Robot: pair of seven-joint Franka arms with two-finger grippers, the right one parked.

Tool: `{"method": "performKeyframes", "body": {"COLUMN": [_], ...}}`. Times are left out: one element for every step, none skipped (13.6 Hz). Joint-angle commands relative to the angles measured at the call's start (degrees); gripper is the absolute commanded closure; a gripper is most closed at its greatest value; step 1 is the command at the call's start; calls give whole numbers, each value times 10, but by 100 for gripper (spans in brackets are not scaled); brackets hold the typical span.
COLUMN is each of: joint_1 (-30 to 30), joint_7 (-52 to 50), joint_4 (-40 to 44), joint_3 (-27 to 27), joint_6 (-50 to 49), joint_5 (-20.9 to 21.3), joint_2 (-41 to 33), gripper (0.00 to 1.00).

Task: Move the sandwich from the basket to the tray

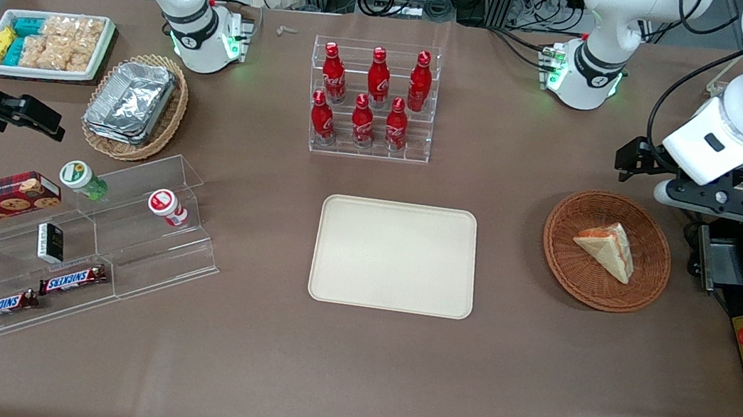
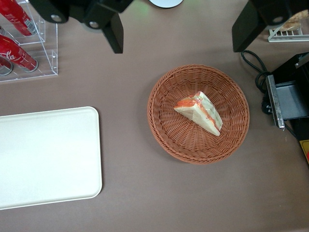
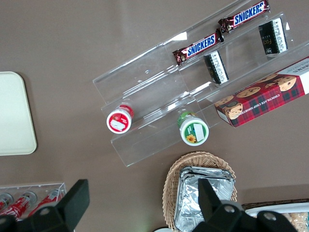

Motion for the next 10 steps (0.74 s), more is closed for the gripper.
{"method": "performKeyframes", "body": {"joint_1": [5,2,2,2,2,2,1,1,1,1], "joint_7": [13,12,8,7,12,13,13,10,-2,-20], "joint_4": [-12,-11,-9,-8,-8,-6,-6,-6,-10,-11], "joint_3": [6,7,8,8,8,7,7,7,7,8], "joint_6": [-13,-13,-14,-15,-16,-18,-23,-23,-28,-39], "joint_5": [-7,-6,-7,-7,-7,-7,1,4,4,5], "joint_2": [-19,-19,-17,-16,-16,-15,-15,-14,-14,-15], "gripper": [0,0,0,0,0,0,0,0,0,0]}}
